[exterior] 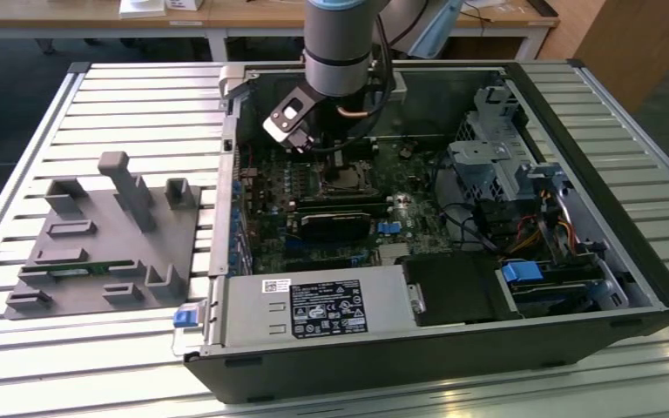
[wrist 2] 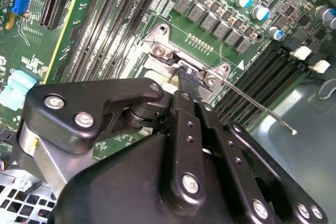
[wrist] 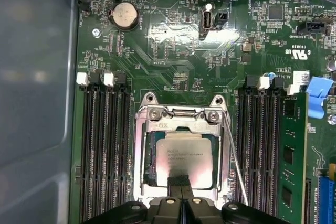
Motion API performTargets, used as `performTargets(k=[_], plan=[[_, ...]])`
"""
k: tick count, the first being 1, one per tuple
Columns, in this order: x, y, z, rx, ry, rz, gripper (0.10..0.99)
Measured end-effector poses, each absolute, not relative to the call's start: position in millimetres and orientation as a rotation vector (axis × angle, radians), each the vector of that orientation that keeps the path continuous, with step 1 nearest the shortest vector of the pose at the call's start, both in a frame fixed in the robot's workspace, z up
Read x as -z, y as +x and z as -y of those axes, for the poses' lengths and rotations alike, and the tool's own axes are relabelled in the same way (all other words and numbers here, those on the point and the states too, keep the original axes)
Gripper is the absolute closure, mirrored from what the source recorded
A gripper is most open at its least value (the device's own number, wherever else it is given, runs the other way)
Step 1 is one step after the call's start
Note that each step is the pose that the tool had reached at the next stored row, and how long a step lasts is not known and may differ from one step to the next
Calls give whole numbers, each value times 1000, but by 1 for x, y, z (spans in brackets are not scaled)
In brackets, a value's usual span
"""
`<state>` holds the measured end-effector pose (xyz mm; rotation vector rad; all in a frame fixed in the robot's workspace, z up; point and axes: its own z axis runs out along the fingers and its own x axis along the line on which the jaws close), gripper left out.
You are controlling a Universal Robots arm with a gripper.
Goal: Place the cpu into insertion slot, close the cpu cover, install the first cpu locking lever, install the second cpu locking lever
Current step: 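Close the cpu cover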
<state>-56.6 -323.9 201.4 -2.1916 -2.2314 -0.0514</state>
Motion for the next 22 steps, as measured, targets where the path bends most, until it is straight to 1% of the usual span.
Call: performTargets(k=[10,16,17,22], plan=[[-200,-44,324,60,-2187,2227,980],[-207,-44,324,60,-2187,2226,980],[-212,-44,324,60,-2187,2226,980],[-212,-44,324,60,-2187,2227,980]])
